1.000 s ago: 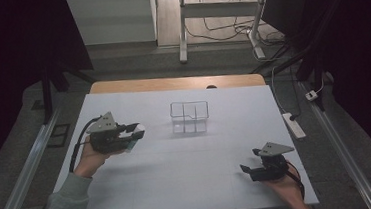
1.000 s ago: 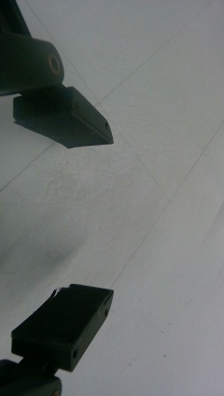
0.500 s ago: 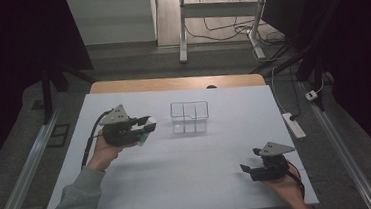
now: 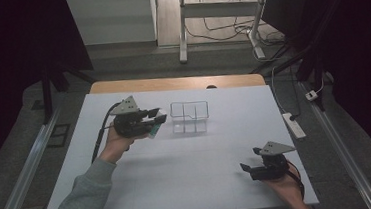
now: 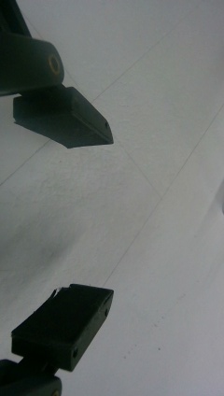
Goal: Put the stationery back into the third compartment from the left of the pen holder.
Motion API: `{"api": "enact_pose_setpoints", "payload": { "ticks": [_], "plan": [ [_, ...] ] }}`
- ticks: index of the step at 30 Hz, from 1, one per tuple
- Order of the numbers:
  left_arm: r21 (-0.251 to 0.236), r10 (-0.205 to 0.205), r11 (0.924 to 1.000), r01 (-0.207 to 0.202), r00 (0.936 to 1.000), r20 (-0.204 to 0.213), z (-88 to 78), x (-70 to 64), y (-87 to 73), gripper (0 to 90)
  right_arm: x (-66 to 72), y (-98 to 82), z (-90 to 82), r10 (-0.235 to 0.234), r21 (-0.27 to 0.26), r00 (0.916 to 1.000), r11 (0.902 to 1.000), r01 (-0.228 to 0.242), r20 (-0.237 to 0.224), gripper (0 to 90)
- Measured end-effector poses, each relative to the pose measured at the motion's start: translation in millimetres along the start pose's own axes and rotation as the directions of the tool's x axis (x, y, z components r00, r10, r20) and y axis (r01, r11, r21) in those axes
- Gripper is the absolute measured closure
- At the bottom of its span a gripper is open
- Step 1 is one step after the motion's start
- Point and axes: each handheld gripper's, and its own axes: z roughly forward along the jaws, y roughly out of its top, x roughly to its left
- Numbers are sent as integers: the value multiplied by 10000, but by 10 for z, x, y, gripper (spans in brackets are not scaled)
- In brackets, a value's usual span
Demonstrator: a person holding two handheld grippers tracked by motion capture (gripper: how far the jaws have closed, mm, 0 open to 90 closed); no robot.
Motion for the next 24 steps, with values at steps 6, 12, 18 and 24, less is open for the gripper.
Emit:
{"api": "enact_pose_setpoints", "payload": {
  "ticks": [6,12,18,24],
  "plan": [
    [-134,-58,9999,57,10000,-81,99,6,83,641,-3,-6,-11,4,87,10000,10000,-5,44,209],
    [-408,-435,9982,443,9989,192,213,49,144,641,-5,-5,-9,-2,110,10000,9999,1,43,208],
    [-432,-550,9975,556,9984,164,321,72,225,641,-9,-10,-8,17,71,10000,10000,-18,20,208],
    [-236,-496,9985,499,9987,143,435,72,280,641,-11,-11,-7,36,60,10000,10000,-36,20,209]
  ]
}}
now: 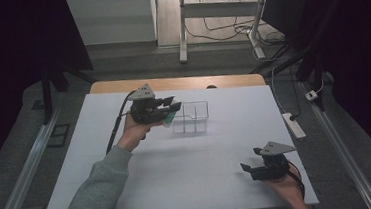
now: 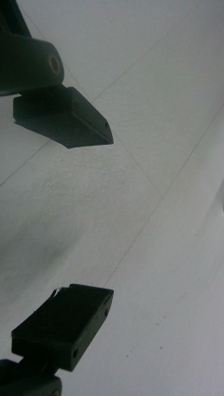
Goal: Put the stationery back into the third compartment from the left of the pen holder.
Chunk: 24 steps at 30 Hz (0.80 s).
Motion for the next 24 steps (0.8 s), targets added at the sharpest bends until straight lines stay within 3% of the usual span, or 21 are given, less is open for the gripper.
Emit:
{"api": "enact_pose_setpoints", "payload": {
  "ticks": [24],
  "plan": [
    [431,-31,9991,25,9999,131,458,15,189,640,-16,-4,2,83,-20,10000,10000,-82,55,209]
  ]
}}
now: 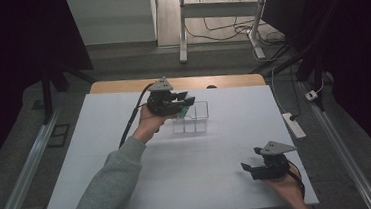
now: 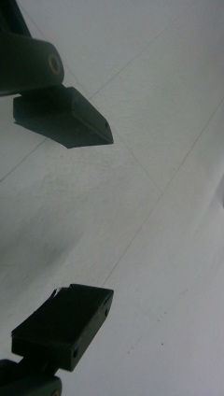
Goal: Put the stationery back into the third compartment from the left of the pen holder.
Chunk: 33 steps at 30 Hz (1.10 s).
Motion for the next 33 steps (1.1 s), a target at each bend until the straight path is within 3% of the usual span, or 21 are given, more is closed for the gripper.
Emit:
{"api": "enact_pose_setpoints", "payload": {
  "ticks": [24,33],
  "plan": [
    [151,-68,9999,70,9999,-129,344,62,171,640,-6,-3,9,13,31,10000,10000,-13,12,210],
    [275,-72,9996,77,9998,-171,578,81,204,640,-17,-3,16,44,90,10000,10000,-44,17,210]
  ]
}}
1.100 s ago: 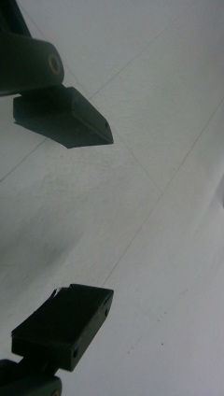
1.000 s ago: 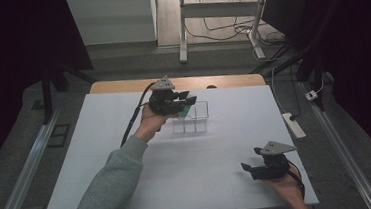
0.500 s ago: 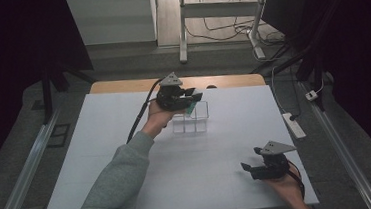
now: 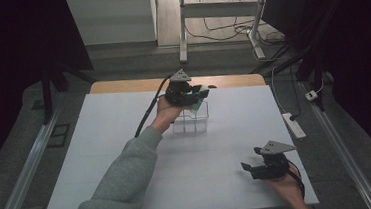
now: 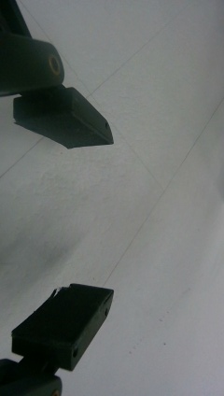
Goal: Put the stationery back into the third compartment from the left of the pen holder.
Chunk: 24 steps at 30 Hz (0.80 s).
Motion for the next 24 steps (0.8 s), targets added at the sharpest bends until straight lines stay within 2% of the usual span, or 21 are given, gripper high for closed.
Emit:
{"api": "enact_pose_setpoints", "payload": {
  "ticks": [5,13,17,21,24],
  "plan": [
    [46,85,10000,-85,10000,-41,127,10,20,640,-9,-3,4,43,-46,10000,10000,-43,-40,211],
    [201,108,9997,-105,9998,-160,203,35,-13,638,-12,-7,-2,41,-78,10000,10000,-41,-43,211],
    [336,112,9994,-113,9999,28,215,41,-31,628,-11,-7,4,43,-50,10000,10000,-43,-71,212],
    [339,-141,9993,134,9997,188,186,62,-35,528,-8,-8,5,33,-28,10000,10000,-33,-70,211],
    [559,-54,9984,41,9997,229,149,64,-44,478,-10,-9,6,36,-18,10000,10000,-36,-62,212]
  ]
}}
